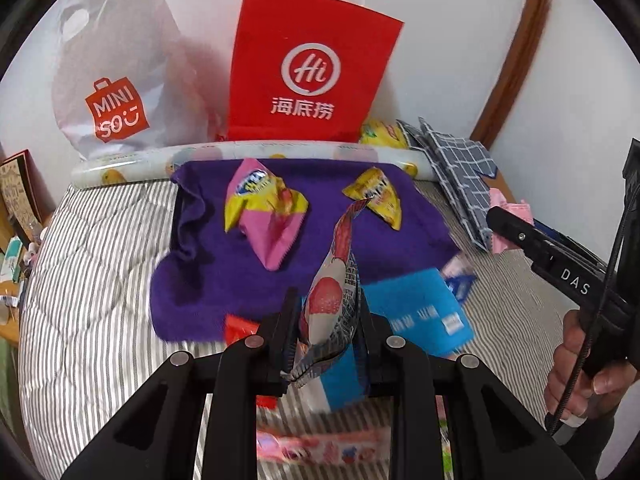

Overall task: Organize snacks
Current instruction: 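Carry both snacks onto the purple towel and open right tool to release pastry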

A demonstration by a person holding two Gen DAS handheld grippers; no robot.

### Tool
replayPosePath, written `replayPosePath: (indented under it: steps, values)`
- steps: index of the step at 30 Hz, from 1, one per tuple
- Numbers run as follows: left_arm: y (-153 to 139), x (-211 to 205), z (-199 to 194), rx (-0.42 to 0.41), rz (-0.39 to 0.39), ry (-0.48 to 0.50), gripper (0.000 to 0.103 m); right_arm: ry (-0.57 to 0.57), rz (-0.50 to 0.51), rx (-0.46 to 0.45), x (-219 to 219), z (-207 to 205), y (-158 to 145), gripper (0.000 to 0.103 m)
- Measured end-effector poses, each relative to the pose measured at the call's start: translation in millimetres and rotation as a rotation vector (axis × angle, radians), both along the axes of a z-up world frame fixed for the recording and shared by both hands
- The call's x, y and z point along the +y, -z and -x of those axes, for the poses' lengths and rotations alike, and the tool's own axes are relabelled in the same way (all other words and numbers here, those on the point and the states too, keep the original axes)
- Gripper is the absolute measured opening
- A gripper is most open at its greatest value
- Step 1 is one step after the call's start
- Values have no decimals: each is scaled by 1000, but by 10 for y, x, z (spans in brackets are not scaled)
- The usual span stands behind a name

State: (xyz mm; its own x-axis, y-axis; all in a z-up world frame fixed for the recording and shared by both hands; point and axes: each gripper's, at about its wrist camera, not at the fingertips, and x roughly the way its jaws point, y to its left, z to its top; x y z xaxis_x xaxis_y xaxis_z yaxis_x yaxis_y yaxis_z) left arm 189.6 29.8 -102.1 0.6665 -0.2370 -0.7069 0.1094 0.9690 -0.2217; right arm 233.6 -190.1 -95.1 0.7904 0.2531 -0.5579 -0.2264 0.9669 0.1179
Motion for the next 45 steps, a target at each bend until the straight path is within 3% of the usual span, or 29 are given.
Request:
replayPosePath:
  steps: [12,15,18,26,45]
  values:
    - [89,273,-660,17,24,-47,24,-23,7,45,288,-696,124,53]
    - [180,291,-795,31,45,-40,24,-28,16,58,357,-819,223,53]
    - [317,247,-888,45,19,-36,24,-38,44,91,405,-928,379,53]
    - [620,184,-966,106,12,0,24,-41,61,158,368,-1009,582,54]
    - [721,240,-1013,137,42,-7,24,-26,-1,246,276,-1115,725,55]
